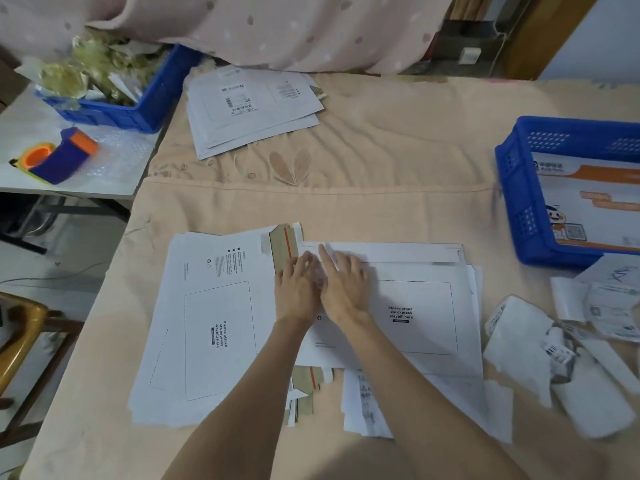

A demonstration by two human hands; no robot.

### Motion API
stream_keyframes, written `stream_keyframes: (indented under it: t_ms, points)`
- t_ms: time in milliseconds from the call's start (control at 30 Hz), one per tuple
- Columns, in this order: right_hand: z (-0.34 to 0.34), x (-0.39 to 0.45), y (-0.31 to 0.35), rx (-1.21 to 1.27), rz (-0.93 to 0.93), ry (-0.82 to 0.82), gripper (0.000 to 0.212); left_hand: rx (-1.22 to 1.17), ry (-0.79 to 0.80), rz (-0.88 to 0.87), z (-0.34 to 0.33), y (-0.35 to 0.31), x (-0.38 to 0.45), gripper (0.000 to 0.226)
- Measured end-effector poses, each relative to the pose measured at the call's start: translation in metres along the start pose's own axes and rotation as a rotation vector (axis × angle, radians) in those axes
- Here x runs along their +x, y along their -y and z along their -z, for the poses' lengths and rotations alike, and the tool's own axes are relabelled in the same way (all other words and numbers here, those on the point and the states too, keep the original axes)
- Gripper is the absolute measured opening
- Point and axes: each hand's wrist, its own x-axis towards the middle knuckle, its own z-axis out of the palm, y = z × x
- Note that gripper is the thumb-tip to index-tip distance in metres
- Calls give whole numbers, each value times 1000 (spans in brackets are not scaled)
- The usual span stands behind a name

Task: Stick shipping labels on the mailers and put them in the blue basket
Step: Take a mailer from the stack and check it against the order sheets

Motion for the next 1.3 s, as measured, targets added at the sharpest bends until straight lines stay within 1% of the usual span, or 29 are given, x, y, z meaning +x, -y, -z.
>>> stream_keyframes:
  t_ms: [67, 100, 167, 233, 300, 367, 400, 433, 467, 500, 533, 567, 600, 633, 667, 700, 733, 767, 800, 867, 967, 1100, 1200, 1267, 1300]
  points:
    - [-6, 0, -4, -52, -14, 37, 55, 10, 0, 17, -3, -1, -2, 51]
    - [-8, 0, -4, -92, -26, 54, 56, 34, 15, 18, -4, -1, -3, 50]
    - [-12, 0, -2, -164, -39, 93, 64, 81, 35, 27, -7, -1, 0, 48]
    - [-15, 1, -1, -191, -50, 138, 74, 110, 37, 35, -7, 0, 2, 48]
    - [-16, 0, 0, -206, -57, 149, 80, 137, 36, 38, -8, 0, 1, 49]
    - [-9, 1, 2, -219, -55, 170, 79, 143, 35, 28, -7, 1, 1, 49]
    - [-3, 4, 1, -198, -44, 188, 74, 144, 40, 25, -5, 1, 4, 48]
    - [4, 9, -1, -131, -29, 214, 68, 152, 49, 36, -1, 0, 9, 46]
    - [12, 14, -5, -10, -17, 238, 63, 171, 61, 59, 4, -4, 17, 43]
    - [22, 19, -11, 181, -24, 240, 60, 196, 67, 88, 12, -10, 24, 40]
    - [33, 20, -19, 415, -60, 186, 58, 211, 60, 109, 20, -18, 31, 38]
    - [43, 20, -31, 609, -124, 67, 55, 200, 34, 112, 26, -27, 37, 38]
    - [52, 18, -46, 686, -201, -93, 52, 156, 9, 89, 31, -39, 41, 39]
    - [61, 13, -63, 628, -284, -231, 49, 89, -7, 28, 31, -53, 42, 43]
    - [67, 7, -83, 508, -356, -322, 49, 21, 4, -73, 29, -69, 42, 48]
    - [69, 0, -104, 392, -411, -360, 50, -23, 47, -196, 25, -86, 39, 53]
    - [70, -7, -121, 306, -435, -360, 51, -30, 116, -307, 19, -103, 34, 57]
    - [68, -13, -133, 245, -421, -325, 53, -6, 190, -385, 10, -118, 30, 60]
    - [63, -18, -143, 198, -380, -278, 53, 33, 256, -422, 2, -132, 26, 60]
    - [49, -26, -154, 131, -318, -164, 53, 111, 334, -411, -14, -152, 21, 58]
    - [35, -36, -161, 45, -305, -41, 54, 200, 373, -386, -28, -161, 15, 57]
    - [27, -37, -160, 13, -327, -37, 55, 204, 389, -383, -35, -156, 17, 61]
    - [27, -35, -159, 5, -339, -12, 56, 206, 435, -391, -30, -157, 19, 61]
    - [36, -31, -161, 73, -347, 19, 59, 165, 468, -377, -27, -160, 23, 60]
    - [44, -29, -162, 168, -356, 28, 60, 118, 468, -362, -24, -162, 26, 59]
